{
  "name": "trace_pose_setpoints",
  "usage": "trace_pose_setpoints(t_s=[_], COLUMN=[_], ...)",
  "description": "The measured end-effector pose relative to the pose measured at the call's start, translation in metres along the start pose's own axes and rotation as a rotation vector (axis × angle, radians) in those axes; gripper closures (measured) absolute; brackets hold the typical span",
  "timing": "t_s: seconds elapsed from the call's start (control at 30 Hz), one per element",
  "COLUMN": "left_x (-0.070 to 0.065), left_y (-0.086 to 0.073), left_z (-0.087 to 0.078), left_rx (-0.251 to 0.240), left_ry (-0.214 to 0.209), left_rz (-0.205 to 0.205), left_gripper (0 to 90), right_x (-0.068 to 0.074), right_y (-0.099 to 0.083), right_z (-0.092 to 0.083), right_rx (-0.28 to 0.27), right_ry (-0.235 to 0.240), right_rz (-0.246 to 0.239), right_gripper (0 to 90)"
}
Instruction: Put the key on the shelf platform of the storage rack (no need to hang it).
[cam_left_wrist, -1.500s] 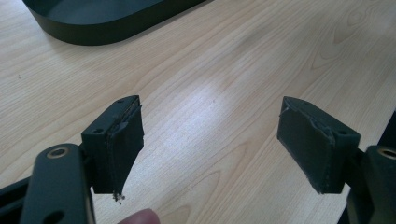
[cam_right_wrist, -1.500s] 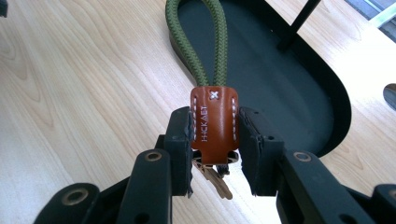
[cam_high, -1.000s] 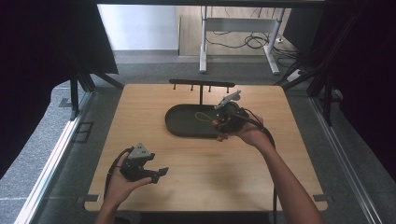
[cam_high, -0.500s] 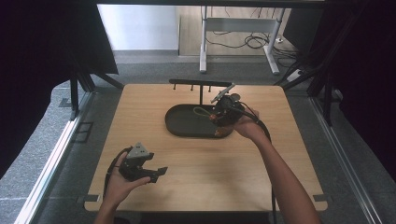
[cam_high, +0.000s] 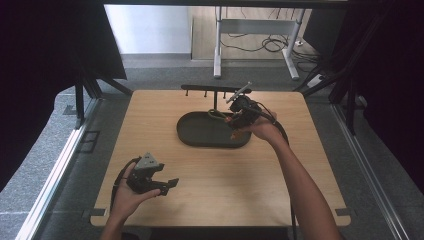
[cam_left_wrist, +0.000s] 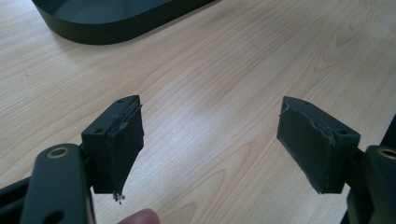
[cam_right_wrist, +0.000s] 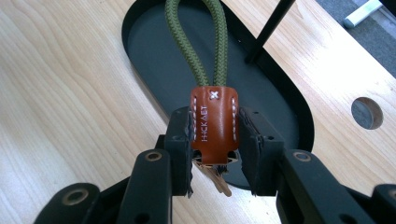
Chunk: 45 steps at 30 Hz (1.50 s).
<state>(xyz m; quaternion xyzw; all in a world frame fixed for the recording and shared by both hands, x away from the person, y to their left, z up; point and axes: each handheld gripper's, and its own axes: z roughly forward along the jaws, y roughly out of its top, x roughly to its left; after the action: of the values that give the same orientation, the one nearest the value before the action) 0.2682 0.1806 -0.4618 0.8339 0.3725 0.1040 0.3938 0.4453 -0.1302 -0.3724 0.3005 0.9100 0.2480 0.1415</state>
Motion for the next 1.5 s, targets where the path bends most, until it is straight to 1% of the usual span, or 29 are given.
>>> trace_pose_setpoints(t_s=[0.13, 0.4, 0.53, 0.6, 0.63, 0.73, 0.87, 0.97, 1.23, 1.33, 1.5], left_x=[0.0, 0.001, 0.001, 0.001, 0.001, 0.001, 0.001, 0.001, 0.0, 0.001, 0.0], left_y=[0.0, 0.0, 0.0, 0.0, 0.0, 0.0, 0.0, 0.0, 0.0, 0.0, 0.0], left_z=[0.0, 0.0, 0.0, -0.001, -0.001, 0.0, -0.001, -0.001, 0.0, 0.0, 0.0], left_rx=[0.0, 0.001, 0.001, 0.002, 0.002, 0.002, -0.003, -0.008, -0.003, -0.002, -0.001], left_ry=[0.004, 0.006, 0.007, 0.007, 0.007, 0.007, 0.008, 0.008, 0.006, 0.006, 0.007], left_rz=[0.0, 0.0, 0.001, 0.001, 0.001, 0.0, 0.0, -0.006, -0.001, -0.002, -0.002], left_gripper=[23.1, 23.1, 23.1, 23.0, 23.1, 23.0, 23.1, 23.1, 23.1, 23.1, 23.1], right_x=[-0.003, -0.008, -0.009, -0.01, -0.01, -0.01, -0.01, -0.01, -0.008, -0.008, -0.007], right_y=[0.002, 0.006, 0.007, 0.008, 0.008, 0.008, 0.008, 0.007, 0.006, 0.003, -0.001], right_z=[0.005, 0.015, 0.02, 0.022, 0.023, 0.026, 0.031, 0.034, 0.043, 0.051, 0.059], right_rx=[0.007, 0.024, 0.027, 0.033, 0.033, 0.04, 0.046, 0.048, 0.062, 0.074, 0.078], right_ry=[-0.006, -0.001, 0.001, 0.002, 0.003, 0.002, 0.003, 0.003, 0.007, 0.009, 0.013], right_rz=[0.003, 0.005, 0.018, 0.006, 0.011, 0.002, 0.003, 0.005, 0.006, 0.006, 0.007], right_gripper=[66.7, 66.7, 66.7, 66.7, 66.7, 66.6, 66.6, 66.6, 66.6, 66.6, 66.4])
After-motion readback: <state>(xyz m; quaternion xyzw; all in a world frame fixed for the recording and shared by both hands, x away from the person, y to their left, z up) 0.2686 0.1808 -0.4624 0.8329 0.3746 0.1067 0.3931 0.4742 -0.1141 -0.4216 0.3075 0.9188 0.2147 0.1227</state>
